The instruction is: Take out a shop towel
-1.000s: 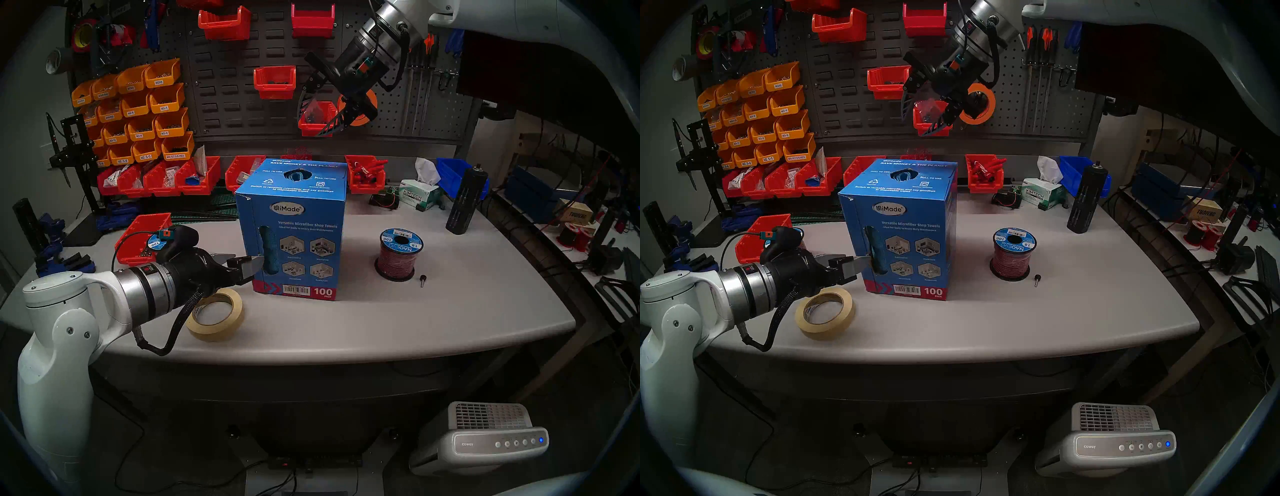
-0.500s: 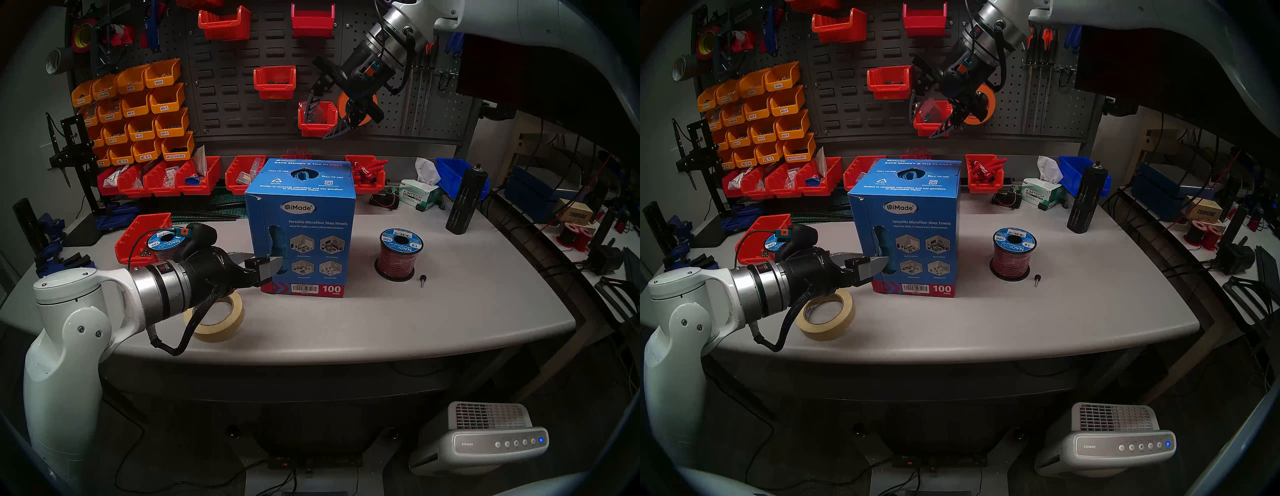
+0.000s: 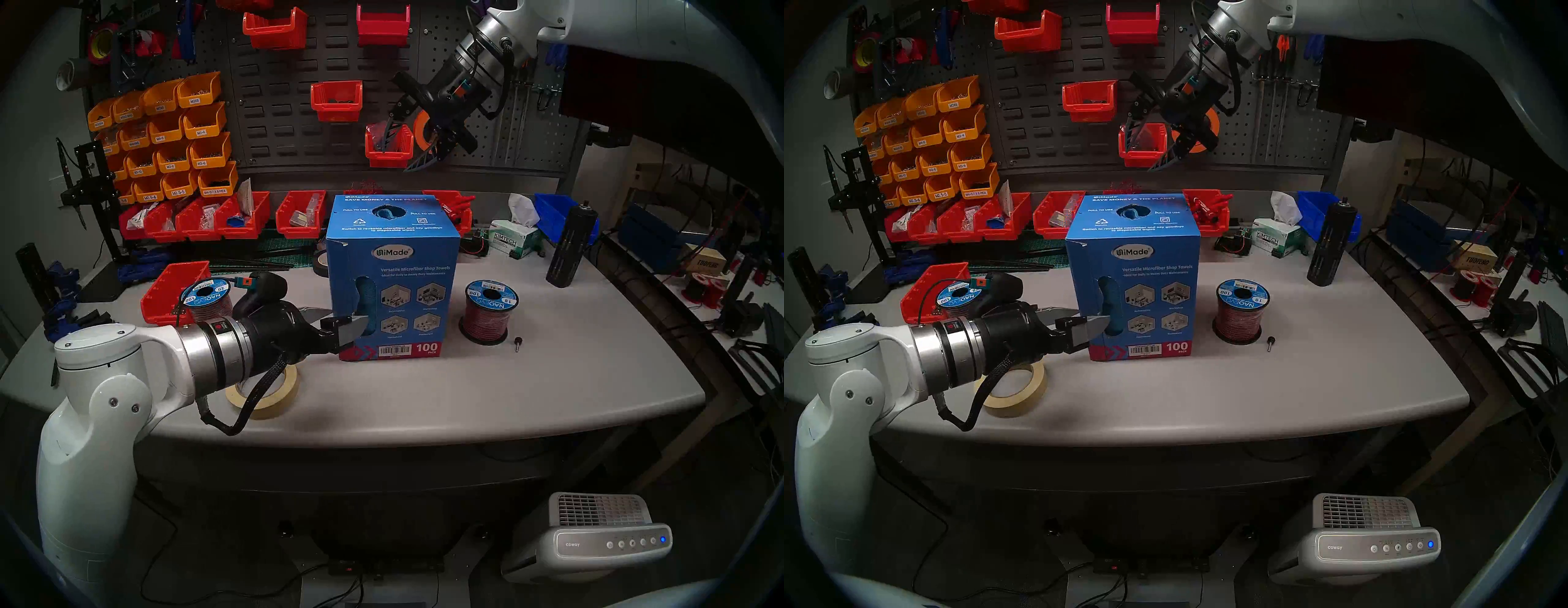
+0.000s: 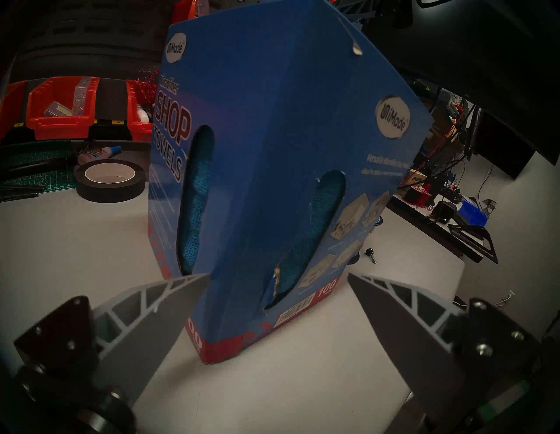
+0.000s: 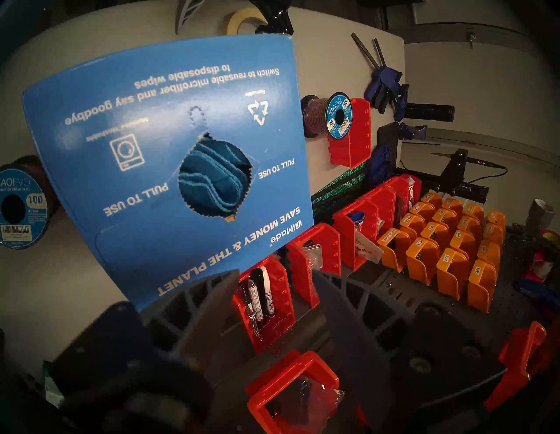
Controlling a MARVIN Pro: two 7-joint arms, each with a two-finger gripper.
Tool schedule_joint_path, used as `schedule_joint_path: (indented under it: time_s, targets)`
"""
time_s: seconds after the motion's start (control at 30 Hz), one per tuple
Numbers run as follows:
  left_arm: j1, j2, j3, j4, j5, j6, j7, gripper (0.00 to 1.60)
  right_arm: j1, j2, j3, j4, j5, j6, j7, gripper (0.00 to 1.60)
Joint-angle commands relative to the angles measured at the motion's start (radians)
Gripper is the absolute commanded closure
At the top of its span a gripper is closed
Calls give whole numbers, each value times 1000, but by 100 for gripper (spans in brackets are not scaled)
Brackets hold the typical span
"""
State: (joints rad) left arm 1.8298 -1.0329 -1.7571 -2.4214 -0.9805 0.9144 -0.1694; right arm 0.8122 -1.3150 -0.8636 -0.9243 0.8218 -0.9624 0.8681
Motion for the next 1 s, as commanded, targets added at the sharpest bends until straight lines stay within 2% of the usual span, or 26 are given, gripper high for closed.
schedule_joint_path:
  time_s: [0.0,0.43,0.97]
  targets:
    - [-60,-1,28,-15,2,-27,-9,0,27,1,-3,28,10,2,40,48]
    - [-110,9,71,27,20,-39,4,0,24,-1,-19,36,23,2,40,46]
    - [-175,23,123,96,100,-56,35,0,25,-4,-28,39,38,2,39,46]
